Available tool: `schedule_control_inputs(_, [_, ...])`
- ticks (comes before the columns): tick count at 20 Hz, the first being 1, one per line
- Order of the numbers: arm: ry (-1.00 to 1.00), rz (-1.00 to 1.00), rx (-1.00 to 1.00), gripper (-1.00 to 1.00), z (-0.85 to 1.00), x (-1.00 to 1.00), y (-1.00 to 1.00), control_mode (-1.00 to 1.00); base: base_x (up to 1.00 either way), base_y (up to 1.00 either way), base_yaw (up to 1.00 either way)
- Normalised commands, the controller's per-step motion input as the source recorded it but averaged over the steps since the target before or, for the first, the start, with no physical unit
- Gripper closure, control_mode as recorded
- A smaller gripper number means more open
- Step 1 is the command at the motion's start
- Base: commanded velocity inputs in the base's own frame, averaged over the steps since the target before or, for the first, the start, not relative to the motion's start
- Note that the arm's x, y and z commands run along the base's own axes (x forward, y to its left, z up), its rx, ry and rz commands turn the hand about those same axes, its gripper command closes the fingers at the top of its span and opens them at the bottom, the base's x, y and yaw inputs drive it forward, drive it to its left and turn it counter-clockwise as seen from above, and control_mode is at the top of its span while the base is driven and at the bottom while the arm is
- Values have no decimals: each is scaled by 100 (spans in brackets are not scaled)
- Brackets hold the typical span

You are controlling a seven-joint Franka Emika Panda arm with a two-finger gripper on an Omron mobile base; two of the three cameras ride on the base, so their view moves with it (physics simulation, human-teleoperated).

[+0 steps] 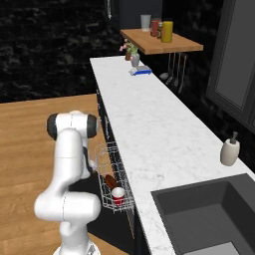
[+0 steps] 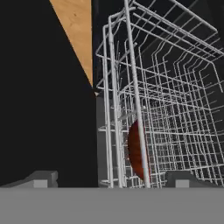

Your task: Pick up the cup and bowl from the counter, place them in the dishwasher, and close the dishwasher door.

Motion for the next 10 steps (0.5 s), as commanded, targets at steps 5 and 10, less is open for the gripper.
schedule_control_inputs(5, [25,2,-13,-100,-59,7,-23,-100,0,0,0])
schedule_control_inputs(10, [33,0,-18,-100,-28,40,-64,-100,0,0,0])
